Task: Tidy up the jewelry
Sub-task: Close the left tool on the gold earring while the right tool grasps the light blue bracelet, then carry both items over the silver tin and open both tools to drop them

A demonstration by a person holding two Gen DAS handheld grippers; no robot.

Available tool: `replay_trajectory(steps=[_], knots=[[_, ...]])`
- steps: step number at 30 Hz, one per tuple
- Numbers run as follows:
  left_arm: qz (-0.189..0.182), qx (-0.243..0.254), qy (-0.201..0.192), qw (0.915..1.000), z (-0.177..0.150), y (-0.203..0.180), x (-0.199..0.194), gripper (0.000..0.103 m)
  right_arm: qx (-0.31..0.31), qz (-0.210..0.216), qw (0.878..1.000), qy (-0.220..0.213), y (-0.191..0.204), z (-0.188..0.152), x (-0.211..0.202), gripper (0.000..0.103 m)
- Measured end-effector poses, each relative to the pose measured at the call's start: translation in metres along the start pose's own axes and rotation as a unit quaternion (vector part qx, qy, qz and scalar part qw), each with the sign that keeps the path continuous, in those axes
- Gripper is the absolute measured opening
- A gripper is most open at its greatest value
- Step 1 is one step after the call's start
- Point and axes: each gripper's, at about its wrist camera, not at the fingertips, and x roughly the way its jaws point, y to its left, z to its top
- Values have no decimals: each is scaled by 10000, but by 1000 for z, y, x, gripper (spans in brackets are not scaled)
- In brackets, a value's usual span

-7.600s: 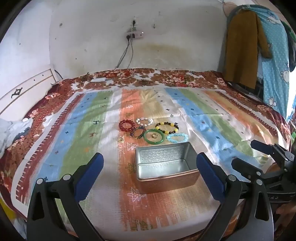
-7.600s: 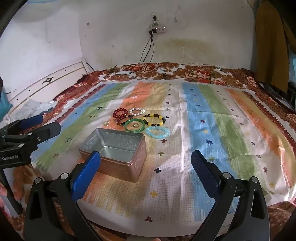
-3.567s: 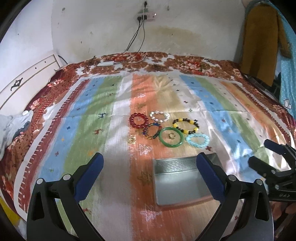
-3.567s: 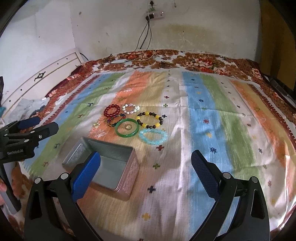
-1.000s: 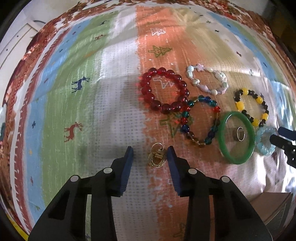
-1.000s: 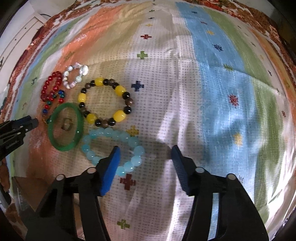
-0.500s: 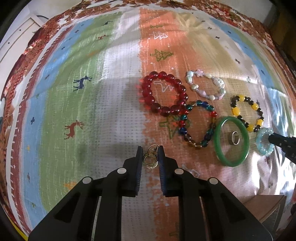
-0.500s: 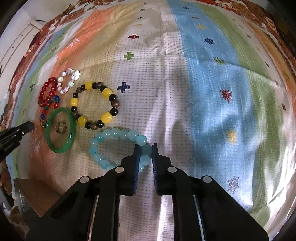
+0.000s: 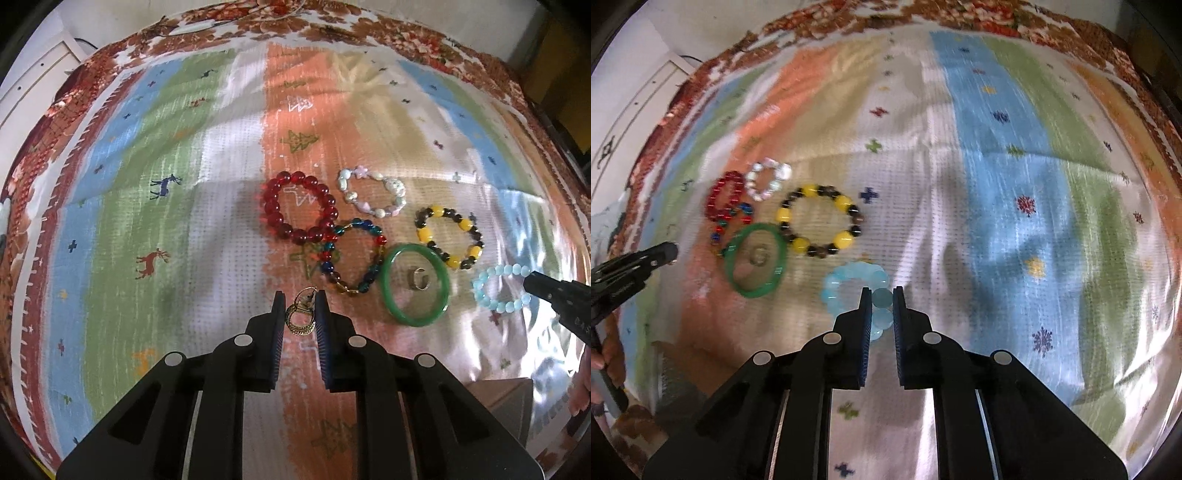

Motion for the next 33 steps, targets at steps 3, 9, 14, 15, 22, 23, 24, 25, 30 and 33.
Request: replay_trajectory(steps=[3,9,14,15,22,23,24,25,30,33], knots=[[-90,-57,-103,9999,-4,0,-11,16,-138,50,9997,-219,10,-4,-20,12],[-237,-100,-356,9990,-15,-6,-39,16,-389,-20,9978,-538,31,-9,-43,12],[-404,-122,-562,9975,-25,-15,-60,16,-506,133,9956,-773,42,-14,-62,12],[-438,-124,-591,9972,-27,-17,-64,16,-564,158,9947,-844,46,-16,-68,12],[-594,-123,-822,9948,-49,-29,-87,16,-814,325,9893,-1162,65,-29,-98,12],[-623,-126,-835,9945,-51,-30,-89,16,-855,345,9885,-1197,68,-30,-101,12],[-647,-124,-843,9943,-53,-31,-90,16,-902,373,9875,-1235,71,-31,-106,12],[-666,-119,-852,9941,-55,-32,-92,16,-946,417,9863,-1284,74,-33,-111,12],[-751,-81,-888,9932,-65,-35,-99,16,-1151,641,9826,-1313,88,-46,-121,12],[-728,-48,-841,9938,-72,-38,-98,16,-1200,756,9824,-1214,93,-53,-119,12]])
